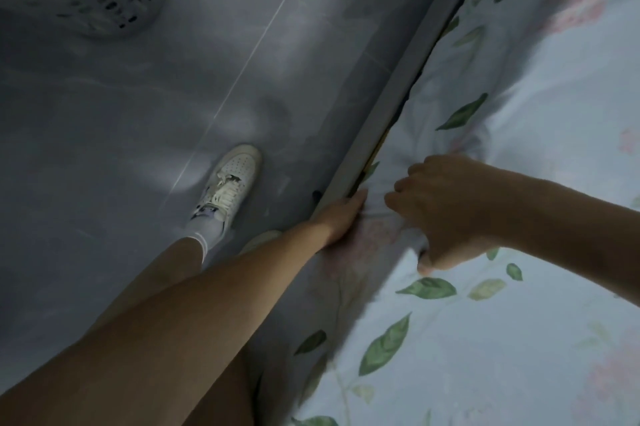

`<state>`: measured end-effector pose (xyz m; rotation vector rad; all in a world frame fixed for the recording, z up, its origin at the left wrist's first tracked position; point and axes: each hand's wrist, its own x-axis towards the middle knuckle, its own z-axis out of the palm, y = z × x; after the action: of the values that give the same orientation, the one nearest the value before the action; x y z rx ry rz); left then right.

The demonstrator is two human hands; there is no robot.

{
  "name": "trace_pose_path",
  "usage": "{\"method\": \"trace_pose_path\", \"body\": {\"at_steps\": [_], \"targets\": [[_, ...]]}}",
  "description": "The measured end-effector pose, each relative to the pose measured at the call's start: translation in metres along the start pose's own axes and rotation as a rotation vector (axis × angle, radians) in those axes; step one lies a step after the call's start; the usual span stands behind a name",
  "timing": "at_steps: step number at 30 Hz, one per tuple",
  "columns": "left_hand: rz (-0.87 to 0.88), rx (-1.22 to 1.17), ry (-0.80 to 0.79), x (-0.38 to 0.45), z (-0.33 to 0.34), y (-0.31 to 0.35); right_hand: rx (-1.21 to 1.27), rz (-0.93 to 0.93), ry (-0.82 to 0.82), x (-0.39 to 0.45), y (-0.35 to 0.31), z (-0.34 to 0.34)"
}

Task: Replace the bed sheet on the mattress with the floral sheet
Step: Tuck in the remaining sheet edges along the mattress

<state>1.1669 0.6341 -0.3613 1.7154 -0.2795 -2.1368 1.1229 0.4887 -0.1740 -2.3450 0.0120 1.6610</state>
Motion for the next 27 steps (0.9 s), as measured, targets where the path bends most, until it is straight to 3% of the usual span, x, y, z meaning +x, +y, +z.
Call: {"method": "trace_pose_path", "body": {"at_steps": [3,5,8,10,13,18,22,27], "targets": [[0.146,0.354,0.03,-0.017,-0.005,-0.008,-0.033,0.013,-0.009,-0.001,-0.002,0.0],[0.322,0.506,0.16,-0.033,-0.008,-0.026,-0.042,0.025,-0.017,-0.002,-0.004,0.001],[0.299,0.446,0.309,-0.049,-0.016,-0.063,-0.041,0.066,-0.061,0.005,-0.007,0.0],[0.178,0.421,0.289,-0.059,-0.019,-0.086,-0.035,0.096,-0.079,0.013,-0.008,-0.003],[0.134,0.387,0.215,-0.076,-0.019,-0.118,-0.09,0.094,-0.076,0.013,-0.018,-0.004],[0.07,0.213,0.15,-0.077,-0.013,-0.152,-0.011,-0.115,0.199,-0.005,-0.12,0.023],[0.026,0.258,0.134,-0.07,-0.013,-0.173,0.054,-0.13,0.103,0.019,-0.196,0.062],[0.046,0.086,0.135,-0.073,-0.01,-0.184,-0.029,-0.055,0.031,0.043,-0.204,0.069]]}}
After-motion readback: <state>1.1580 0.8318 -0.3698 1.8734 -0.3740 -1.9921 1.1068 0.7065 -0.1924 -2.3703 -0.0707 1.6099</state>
